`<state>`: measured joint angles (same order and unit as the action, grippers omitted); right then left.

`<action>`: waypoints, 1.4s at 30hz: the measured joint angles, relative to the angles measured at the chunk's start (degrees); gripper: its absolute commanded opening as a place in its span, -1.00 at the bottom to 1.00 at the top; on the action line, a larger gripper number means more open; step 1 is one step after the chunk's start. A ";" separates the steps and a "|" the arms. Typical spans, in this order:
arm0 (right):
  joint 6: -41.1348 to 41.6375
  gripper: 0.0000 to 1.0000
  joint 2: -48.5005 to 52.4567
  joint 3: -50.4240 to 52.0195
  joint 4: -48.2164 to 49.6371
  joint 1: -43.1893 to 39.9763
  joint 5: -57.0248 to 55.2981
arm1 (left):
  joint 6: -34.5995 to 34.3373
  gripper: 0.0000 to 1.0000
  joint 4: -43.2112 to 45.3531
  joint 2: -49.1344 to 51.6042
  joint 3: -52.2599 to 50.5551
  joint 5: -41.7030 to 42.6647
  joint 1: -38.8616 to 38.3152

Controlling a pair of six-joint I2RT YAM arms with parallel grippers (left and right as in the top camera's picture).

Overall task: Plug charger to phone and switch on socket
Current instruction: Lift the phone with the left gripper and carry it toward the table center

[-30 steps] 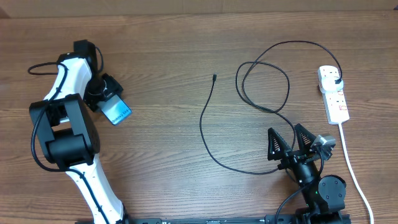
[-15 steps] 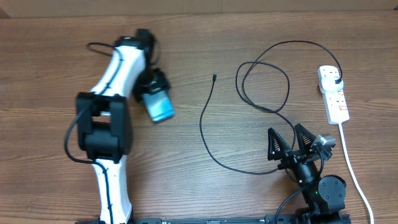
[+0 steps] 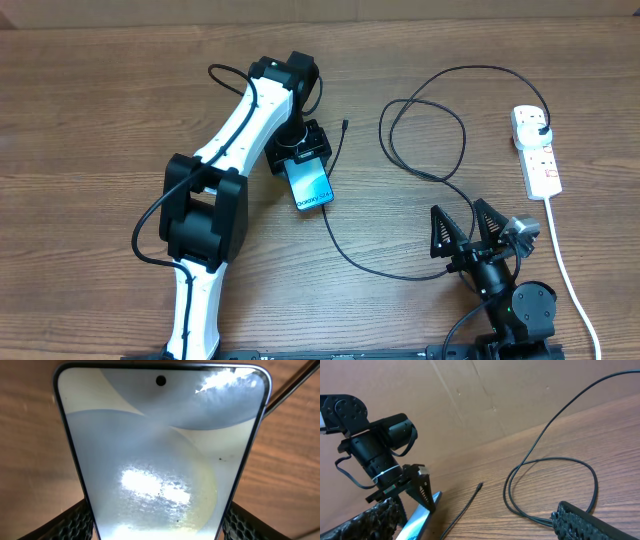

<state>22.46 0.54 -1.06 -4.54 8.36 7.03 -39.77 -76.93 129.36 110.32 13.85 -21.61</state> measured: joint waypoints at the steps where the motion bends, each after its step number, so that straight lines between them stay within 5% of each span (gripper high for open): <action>1: -0.02 1.00 0.00 0.00 0.00 -0.02 0.00 | -0.20 -0.91 -0.74 0.00 -0.02 0.92 0.26; 22: -0.02 1.00 0.00 0.00 -0.02 0.00 0.00 | -0.11 -0.92 -11.34 0.00 0.00 10.12 4.50; 42: 0.00 1.00 0.00 0.00 0.02 0.00 0.02 | 6.97 -0.92 -19.41 0.00 0.09 17.27 10.88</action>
<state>22.46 0.54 -1.06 -4.51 8.36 7.05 -32.80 -96.33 129.36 110.41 31.11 -10.72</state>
